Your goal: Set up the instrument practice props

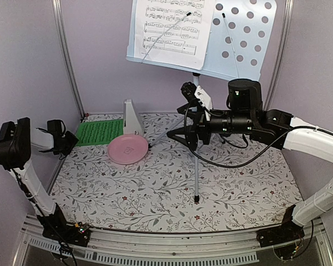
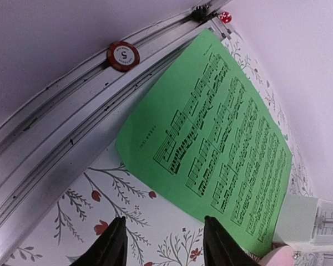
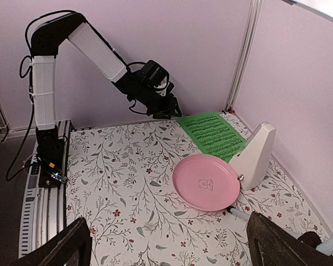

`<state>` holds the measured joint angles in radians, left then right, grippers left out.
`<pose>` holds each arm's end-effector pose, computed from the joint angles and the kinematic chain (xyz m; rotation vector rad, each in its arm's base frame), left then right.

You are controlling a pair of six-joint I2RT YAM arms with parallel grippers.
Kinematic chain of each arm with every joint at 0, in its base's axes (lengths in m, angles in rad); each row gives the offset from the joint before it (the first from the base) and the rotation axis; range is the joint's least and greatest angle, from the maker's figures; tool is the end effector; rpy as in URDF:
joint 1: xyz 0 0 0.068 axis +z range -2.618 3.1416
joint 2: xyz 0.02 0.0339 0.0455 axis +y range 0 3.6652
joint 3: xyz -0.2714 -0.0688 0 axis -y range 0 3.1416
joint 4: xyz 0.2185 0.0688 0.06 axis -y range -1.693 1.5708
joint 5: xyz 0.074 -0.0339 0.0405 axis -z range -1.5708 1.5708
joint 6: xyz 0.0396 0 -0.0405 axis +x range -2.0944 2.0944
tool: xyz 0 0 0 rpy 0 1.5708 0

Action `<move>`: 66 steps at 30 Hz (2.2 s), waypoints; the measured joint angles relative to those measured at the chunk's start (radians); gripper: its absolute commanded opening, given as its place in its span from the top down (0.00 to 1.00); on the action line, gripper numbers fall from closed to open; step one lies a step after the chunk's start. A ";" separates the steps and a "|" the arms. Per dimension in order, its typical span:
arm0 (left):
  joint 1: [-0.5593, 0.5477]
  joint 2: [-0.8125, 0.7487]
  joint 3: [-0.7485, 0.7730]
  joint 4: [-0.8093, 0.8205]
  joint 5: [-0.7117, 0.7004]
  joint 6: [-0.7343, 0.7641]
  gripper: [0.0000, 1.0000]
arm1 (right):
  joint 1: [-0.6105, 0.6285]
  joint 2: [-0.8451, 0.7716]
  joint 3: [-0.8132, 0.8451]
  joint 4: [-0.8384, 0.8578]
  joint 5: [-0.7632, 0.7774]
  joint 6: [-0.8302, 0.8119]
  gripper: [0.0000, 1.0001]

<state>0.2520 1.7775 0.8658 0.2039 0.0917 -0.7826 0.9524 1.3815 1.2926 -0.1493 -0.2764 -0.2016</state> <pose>0.3332 0.0820 0.1694 -1.0970 2.0264 -0.3801 0.1656 0.2514 0.3940 -1.1844 1.4471 0.7764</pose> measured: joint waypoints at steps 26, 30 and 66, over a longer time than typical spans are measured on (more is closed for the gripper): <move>0.005 0.102 0.103 -0.016 -0.061 0.000 0.61 | -0.005 0.015 0.000 0.001 0.000 0.000 0.01; 0.005 0.130 0.118 -0.018 -0.068 0.000 0.61 | -0.005 0.015 0.000 0.001 0.000 0.000 0.01; 0.008 0.199 0.213 -0.105 -0.103 -0.042 0.52 | -0.020 0.057 0.038 0.000 0.000 -0.001 0.01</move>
<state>0.2604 1.9762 1.0790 0.0994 -0.0109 -0.8242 0.9325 1.4387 1.3308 -0.1497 -0.2764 -0.2024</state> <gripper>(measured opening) 0.456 0.990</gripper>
